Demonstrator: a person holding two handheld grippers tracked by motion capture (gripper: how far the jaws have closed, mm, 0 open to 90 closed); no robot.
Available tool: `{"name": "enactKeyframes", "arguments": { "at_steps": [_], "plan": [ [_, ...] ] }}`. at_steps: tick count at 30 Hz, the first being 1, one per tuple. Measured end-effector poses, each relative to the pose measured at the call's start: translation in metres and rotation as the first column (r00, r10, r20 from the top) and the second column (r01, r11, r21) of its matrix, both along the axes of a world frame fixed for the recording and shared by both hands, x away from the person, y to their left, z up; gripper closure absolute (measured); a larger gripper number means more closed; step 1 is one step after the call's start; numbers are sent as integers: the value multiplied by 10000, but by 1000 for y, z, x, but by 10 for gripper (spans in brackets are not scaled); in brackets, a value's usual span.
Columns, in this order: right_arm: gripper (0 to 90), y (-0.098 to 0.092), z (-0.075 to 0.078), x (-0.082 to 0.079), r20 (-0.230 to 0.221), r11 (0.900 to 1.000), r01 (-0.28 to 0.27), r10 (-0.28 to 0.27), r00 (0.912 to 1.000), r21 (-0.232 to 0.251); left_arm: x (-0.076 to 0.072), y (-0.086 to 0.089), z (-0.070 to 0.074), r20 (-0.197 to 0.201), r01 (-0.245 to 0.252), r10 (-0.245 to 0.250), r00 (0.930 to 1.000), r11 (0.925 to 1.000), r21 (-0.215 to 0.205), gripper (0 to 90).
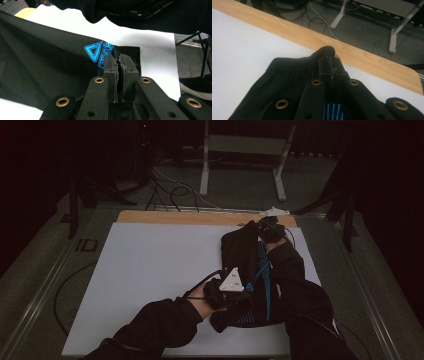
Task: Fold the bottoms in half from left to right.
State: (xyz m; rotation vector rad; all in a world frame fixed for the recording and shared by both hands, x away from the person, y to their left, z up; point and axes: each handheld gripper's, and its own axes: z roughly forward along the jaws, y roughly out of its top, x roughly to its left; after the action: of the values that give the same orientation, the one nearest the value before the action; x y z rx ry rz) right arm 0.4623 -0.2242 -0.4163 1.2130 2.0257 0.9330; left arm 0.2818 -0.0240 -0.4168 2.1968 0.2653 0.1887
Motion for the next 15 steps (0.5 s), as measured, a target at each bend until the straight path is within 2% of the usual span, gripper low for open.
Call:
{"name": "enactKeyframes", "arguments": {
  "at_steps": [4, 5, 11, 15],
  "plan": [
    [900, -5, -1, 2, -8, 10000, 62, -62, 10000, -59, 1, -4, -1, 5, 21, -21, 10000, 10000, -38, 855],
    [900, -8, -3, 3, -36, 9998, 156, -157, 9999, -88, 3, -11, -4, -64, 51, -52, 10000, 9998, -178, 855],
    [900, -17, -8, 7, -125, 9993, 280, -283, 9995, -229, 6, -22, -11, -300, 115, -125, 9995, 9994, -330, 855],
    [900, -22, -13, 9, -139, 9997, 206, -208, 9997, -166, 9, -32, -16, -365, 216, -225, 9991, 9994, -256, 854]
  ]
}}
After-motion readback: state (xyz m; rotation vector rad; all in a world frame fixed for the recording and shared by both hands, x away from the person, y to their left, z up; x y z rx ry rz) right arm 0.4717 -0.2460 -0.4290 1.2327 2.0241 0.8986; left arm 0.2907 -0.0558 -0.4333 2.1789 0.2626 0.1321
